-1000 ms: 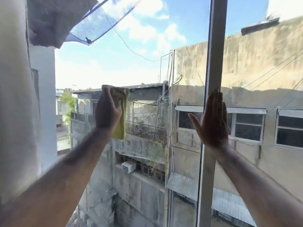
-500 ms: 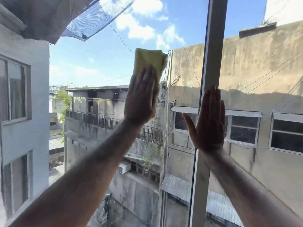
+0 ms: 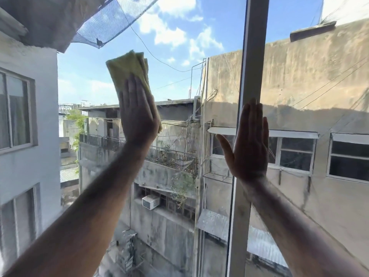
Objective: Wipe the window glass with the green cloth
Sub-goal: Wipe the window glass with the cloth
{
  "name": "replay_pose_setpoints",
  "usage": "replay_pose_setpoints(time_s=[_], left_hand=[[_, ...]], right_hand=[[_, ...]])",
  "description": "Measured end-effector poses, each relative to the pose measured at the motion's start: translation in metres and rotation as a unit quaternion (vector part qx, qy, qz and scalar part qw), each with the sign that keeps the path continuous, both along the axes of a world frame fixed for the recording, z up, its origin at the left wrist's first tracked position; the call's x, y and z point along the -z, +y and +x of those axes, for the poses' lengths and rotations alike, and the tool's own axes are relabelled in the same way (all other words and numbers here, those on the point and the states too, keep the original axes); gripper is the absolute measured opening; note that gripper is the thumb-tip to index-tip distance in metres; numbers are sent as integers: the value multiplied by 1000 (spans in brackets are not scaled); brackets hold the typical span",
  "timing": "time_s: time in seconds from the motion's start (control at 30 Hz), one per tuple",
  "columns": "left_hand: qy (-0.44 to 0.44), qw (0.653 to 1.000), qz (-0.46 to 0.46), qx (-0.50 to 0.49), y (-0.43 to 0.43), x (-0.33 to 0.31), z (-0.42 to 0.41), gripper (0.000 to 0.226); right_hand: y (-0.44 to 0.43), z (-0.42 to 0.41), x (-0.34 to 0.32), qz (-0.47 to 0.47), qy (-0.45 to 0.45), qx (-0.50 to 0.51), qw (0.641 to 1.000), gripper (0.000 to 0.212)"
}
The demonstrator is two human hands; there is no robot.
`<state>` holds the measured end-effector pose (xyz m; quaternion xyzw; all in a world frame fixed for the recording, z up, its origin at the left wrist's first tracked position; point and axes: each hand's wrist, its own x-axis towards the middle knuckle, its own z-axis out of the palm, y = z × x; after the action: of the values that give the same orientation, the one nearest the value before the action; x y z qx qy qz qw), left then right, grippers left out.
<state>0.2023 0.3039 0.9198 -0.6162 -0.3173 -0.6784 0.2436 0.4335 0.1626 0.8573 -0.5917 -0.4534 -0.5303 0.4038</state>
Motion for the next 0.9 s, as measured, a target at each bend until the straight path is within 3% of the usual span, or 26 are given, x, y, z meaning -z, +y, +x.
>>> replay_pose_setpoints(time_s=[0.1,0.2,0.27,0.33,0.47,0.57,0.63,0.73,0.83,0.9], left_hand=[[162,984,72,11,-12,40,40,53],[380,915,137,11,-24,126,41,56],[445,885,140,-5,-15,174,14,57],[401,910,102,-11,1,197,-19,56],[126,991,-23,-26,12,169,-38,53],[-26,998,-54,5,2,108,-10,53],[-23,999,-31,5,-9,84,18,52],[171,982,68,31,-31,108,66,55],[429,892,137,34,-38,175,65,60],[439,889,127,24,-23,206,32,60]], right_hand=[[1,0,1,5,-6,1,1000,100],[0,0,0,15,-9,-2,1000,98],[0,0,0,11,-5,-4,1000,98],[0,0,0,9,-3,1,1000,98],[0,-1,0,5,-2,8,1000,99],[1,-1,0,12,-4,15,1000,99],[1,-1,0,19,-7,17,1000,99],[2,-2,1,26,-12,13,1000,97],[1,-2,1,28,-7,23,999,96],[1,-2,0,27,-8,29,999,96]])
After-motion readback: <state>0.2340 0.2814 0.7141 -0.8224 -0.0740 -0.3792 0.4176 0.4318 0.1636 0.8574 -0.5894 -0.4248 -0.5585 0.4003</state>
